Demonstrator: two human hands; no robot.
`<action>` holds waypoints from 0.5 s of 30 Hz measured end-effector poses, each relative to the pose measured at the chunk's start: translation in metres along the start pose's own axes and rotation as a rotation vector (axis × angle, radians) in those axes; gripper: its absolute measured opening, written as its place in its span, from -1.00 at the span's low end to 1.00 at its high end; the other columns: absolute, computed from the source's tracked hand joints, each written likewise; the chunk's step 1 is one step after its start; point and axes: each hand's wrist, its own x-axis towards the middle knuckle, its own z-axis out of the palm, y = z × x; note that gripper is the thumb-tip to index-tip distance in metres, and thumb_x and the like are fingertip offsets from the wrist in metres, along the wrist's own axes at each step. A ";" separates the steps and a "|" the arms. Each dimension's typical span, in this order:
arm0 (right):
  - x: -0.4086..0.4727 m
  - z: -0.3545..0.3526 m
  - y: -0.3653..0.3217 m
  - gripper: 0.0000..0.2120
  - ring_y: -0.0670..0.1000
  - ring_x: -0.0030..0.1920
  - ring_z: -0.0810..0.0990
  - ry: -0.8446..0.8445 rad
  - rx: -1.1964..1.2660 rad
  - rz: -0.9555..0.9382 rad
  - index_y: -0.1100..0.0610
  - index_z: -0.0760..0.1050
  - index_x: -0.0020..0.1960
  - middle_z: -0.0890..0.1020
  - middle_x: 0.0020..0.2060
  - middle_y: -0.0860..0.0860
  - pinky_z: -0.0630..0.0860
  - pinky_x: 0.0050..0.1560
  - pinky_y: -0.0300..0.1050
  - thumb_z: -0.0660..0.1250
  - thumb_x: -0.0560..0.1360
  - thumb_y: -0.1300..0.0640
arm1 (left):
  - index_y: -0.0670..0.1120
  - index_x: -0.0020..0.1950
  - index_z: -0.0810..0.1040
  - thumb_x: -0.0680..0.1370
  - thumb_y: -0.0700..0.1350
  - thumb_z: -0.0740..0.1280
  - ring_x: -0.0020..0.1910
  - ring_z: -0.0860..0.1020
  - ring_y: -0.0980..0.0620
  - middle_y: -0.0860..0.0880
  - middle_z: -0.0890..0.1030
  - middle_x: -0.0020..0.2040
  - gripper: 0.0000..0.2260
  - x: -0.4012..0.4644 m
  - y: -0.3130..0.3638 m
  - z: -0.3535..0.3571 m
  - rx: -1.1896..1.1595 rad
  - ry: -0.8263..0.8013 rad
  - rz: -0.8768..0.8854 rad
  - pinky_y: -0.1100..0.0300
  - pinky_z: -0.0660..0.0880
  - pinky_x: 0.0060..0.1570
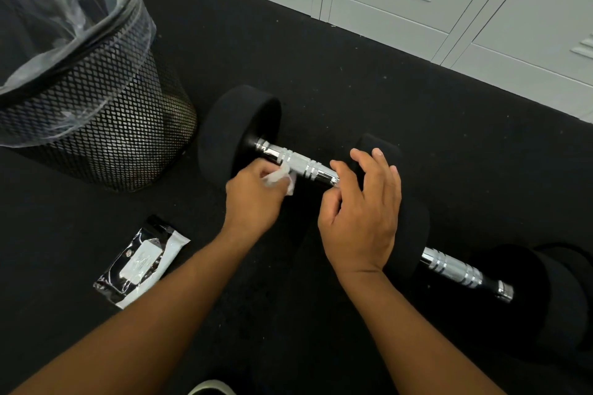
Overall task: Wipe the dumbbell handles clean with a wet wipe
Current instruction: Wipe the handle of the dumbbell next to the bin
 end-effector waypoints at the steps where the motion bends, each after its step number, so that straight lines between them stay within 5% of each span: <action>1: 0.000 0.000 0.000 -0.69 0.17 0.50 0.41 0.004 0.001 0.002 0.14 0.63 0.24 0.57 0.32 0.12 0.19 0.60 0.13 0.22 0.57 0.21 | -0.02 -0.02 0.62 0.57 -0.20 0.39 -0.04 0.67 0.08 0.02 0.68 -0.07 -0.92 -0.004 -0.003 0.003 -0.276 0.017 -0.192 0.19 0.63 -0.02; 3: -0.001 0.000 -0.001 -0.69 0.17 0.49 0.41 0.008 0.009 0.006 0.14 0.64 0.24 0.57 0.32 0.12 0.21 0.59 0.15 0.22 0.57 0.22 | -0.09 0.00 0.56 0.64 -0.32 0.23 0.10 0.66 -0.06 -0.12 0.65 0.05 -0.82 -0.006 -0.002 0.008 -0.740 0.024 -0.533 0.06 0.62 0.14; 5: -0.001 0.000 -0.001 -0.68 0.17 0.50 0.41 0.008 0.010 0.006 0.14 0.64 0.24 0.57 0.32 0.12 0.21 0.58 0.15 0.21 0.58 0.22 | -0.12 -0.01 0.53 0.65 -0.37 0.18 0.16 0.63 -0.09 -0.16 0.64 0.08 -0.79 0.000 0.002 0.011 -0.900 0.019 -0.671 -0.01 0.57 0.23; 8: -0.001 0.000 -0.001 -0.69 0.17 0.50 0.40 0.001 0.014 0.004 0.14 0.63 0.24 0.57 0.33 0.12 0.20 0.59 0.15 0.22 0.58 0.22 | -0.19 0.18 0.60 0.58 -0.36 0.33 0.23 0.61 -0.09 -0.16 0.67 0.16 -0.79 0.016 0.019 0.014 -0.921 -0.046 -0.609 -0.02 0.51 0.33; 11: 0.000 0.000 -0.001 -0.69 0.17 0.50 0.40 0.002 0.022 0.004 0.14 0.63 0.24 0.57 0.33 0.13 0.19 0.59 0.14 0.23 0.57 0.22 | -0.24 0.20 0.59 0.60 -0.40 0.27 0.20 0.64 -0.10 -0.17 0.69 0.11 -0.78 0.021 0.034 0.021 -0.940 -0.078 -0.587 -0.03 0.52 0.33; 15: 0.001 0.000 -0.001 -0.68 0.18 0.50 0.40 0.010 0.026 0.009 0.14 0.64 0.24 0.57 0.33 0.13 0.18 0.60 0.14 0.22 0.57 0.22 | -0.26 0.27 0.58 0.60 -0.36 0.28 0.11 0.68 -0.04 -0.15 0.71 0.12 -0.74 -0.006 0.032 0.031 -0.789 -0.315 -0.517 -0.02 0.56 0.28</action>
